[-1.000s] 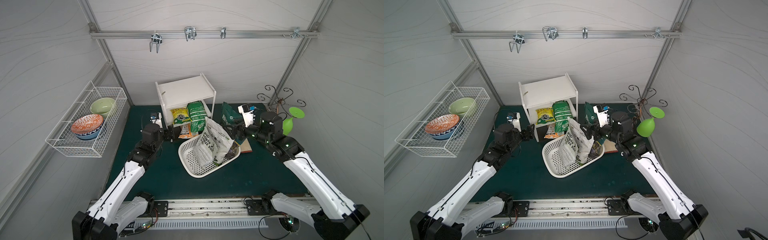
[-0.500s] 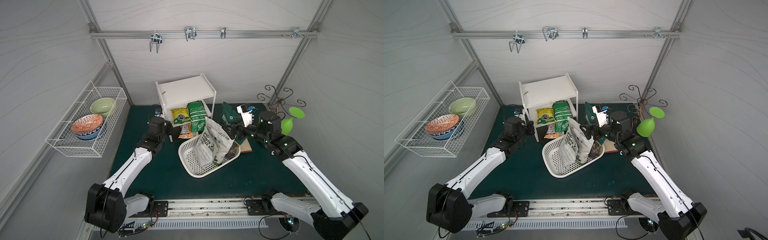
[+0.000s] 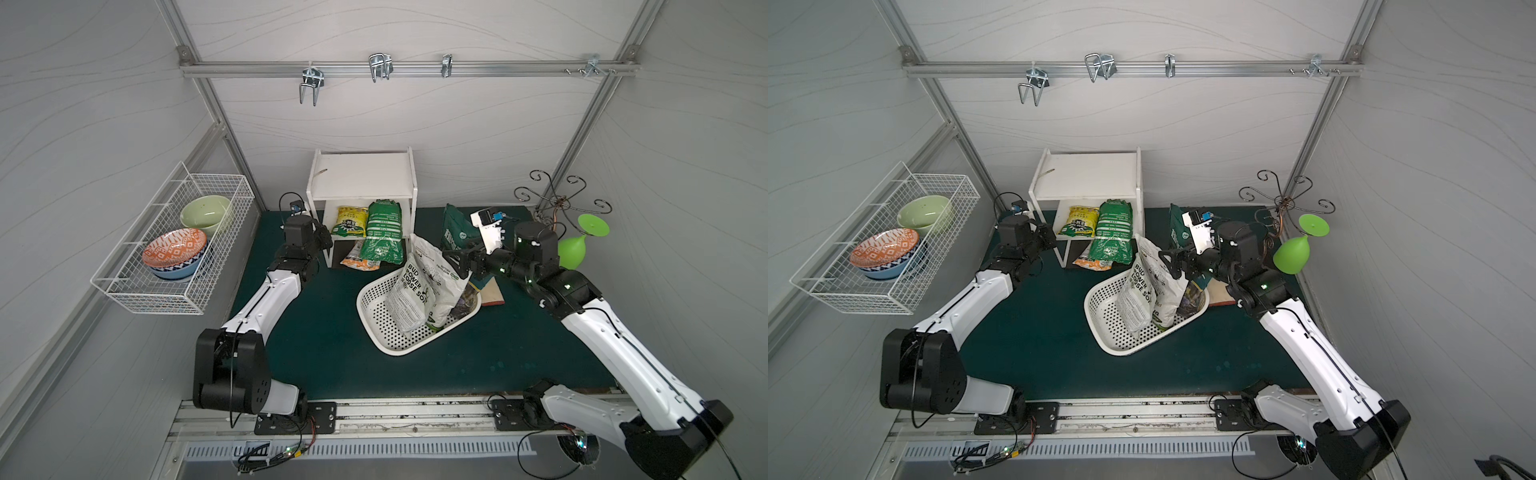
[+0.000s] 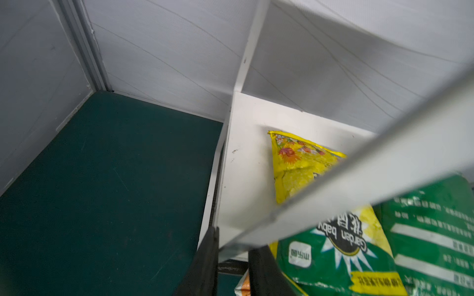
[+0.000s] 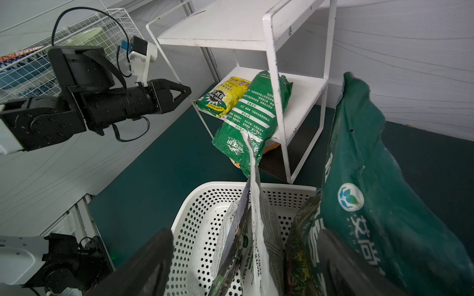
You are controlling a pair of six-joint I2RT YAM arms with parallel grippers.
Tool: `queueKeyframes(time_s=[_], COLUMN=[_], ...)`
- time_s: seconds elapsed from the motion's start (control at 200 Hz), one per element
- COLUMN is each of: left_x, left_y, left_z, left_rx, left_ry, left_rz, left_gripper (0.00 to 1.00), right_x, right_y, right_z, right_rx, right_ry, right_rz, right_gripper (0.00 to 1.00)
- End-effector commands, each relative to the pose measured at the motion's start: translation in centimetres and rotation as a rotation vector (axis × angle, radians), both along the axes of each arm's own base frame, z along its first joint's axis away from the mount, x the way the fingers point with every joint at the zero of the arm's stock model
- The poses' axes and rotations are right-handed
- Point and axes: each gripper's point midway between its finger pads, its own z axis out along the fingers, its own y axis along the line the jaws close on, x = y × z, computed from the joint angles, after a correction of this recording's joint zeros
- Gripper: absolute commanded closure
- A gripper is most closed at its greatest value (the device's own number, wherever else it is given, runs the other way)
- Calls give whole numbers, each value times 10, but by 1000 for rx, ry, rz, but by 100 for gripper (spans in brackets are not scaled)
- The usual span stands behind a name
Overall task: Take down the fertilizer bag from the shelf
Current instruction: Adjust the shelf at the center of the board, then pick up the fertilizer bag from the shelf.
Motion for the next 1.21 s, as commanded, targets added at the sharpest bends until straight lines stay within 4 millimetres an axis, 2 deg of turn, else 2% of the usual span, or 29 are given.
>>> queueKeyframes(time_s=[0.0, 0.17, 0.24, 0.32, 0.4, 0.56, 0.69, 0.84, 0.965, 1.066, 1.201], left_x=[16, 5, -6, -24, -43, -80, -94, -91, -76, -67, -64], left_y=[28, 22, 16, 9, 0, -29, -56, -78, -98, -120, -147], left_z=[40, 39, 39, 37, 35, 13, -7, -23, -23, -22, -21], left_rx=[-26, -62, -98, -145, -183, -311, -486, -664, -767, -775, -718], left_ry=[-124, -100, -89, -75, -67, -24, -4, 37, 85, 112, 105], left_rz=[88, 60, 40, 18, -26, -155, -260, -338, -412, -474, -536], left_gripper=[70, 43, 30, 22, 21, 19, 19, 20, 24, 26, 26], right_x=[5, 6, 6, 7, 7, 4, 2, -2, -4, -4, -4], right_y=[-1, 1, 1, 2, 3, 3, 4, 2, -1, -2, -2], right_z=[2, 0, -2, -2, -3, -1, 2, 7, 7, 7, 6], right_rx=[-7, -10, -8, -5, -4, 4, 12, 22, 19, 19, 12], right_ry=[-21, -17, -12, -10, -8, -13, -11, -24, -28, -28, -27], right_rz=[-8, -7, -3, 0, 5, 11, 21, 19, 12, 8, 4], right_gripper=[10, 10, 10, 10, 10, 10, 10, 10, 10, 10, 10])
